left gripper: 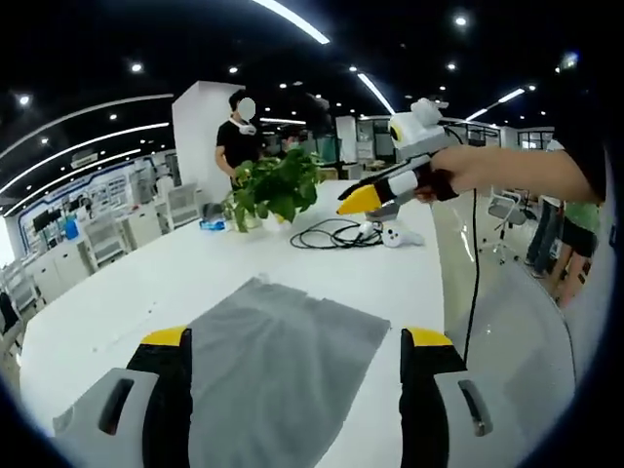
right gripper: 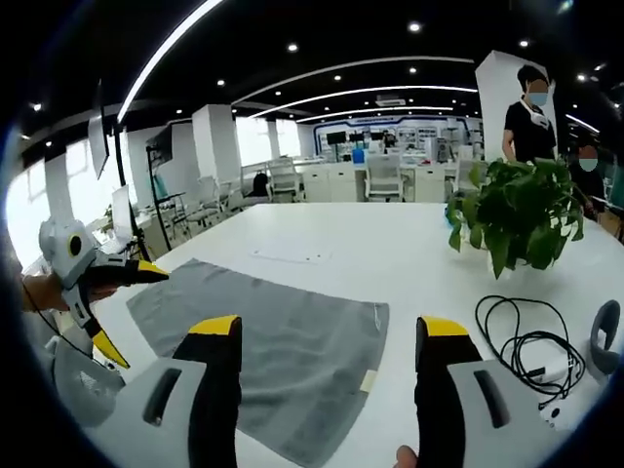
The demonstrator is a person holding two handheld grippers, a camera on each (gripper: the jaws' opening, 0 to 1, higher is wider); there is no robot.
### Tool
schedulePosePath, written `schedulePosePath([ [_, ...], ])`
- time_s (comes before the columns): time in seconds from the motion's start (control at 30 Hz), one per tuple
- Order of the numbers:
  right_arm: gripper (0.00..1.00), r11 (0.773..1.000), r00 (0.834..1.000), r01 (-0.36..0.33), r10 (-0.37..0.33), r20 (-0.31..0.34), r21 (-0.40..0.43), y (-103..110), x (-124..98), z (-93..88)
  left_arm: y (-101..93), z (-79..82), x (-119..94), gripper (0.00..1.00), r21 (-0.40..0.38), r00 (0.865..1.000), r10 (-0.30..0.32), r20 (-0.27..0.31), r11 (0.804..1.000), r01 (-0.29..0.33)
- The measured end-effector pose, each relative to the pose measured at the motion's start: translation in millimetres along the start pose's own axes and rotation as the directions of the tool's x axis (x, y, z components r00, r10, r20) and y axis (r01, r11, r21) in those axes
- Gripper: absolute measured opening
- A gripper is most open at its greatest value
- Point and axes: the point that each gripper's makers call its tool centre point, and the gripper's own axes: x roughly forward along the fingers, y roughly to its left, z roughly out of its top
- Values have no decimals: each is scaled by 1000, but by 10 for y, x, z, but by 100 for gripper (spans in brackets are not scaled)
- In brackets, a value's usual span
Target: Fold the towel on the table until its edges align and the towel forms a compact rectangular stack.
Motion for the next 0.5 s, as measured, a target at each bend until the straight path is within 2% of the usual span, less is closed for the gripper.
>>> schedulePosePath([
  [0.13,72,1000,1000,-16,16,-10,-2,-70,123,-1,-131,31,215,89,27,1000,-28,-10,999,28],
  [0.3,68,1000,1000,-9,9,-1,15,-202,249,0,-188,73,426,84,67,1000,-20,-10,998,20],
  [0.5,65,1000,999,18,-17,-38,23,-409,416,-122,-301,2,690,83,108,998,-47,-53,993,52],
])
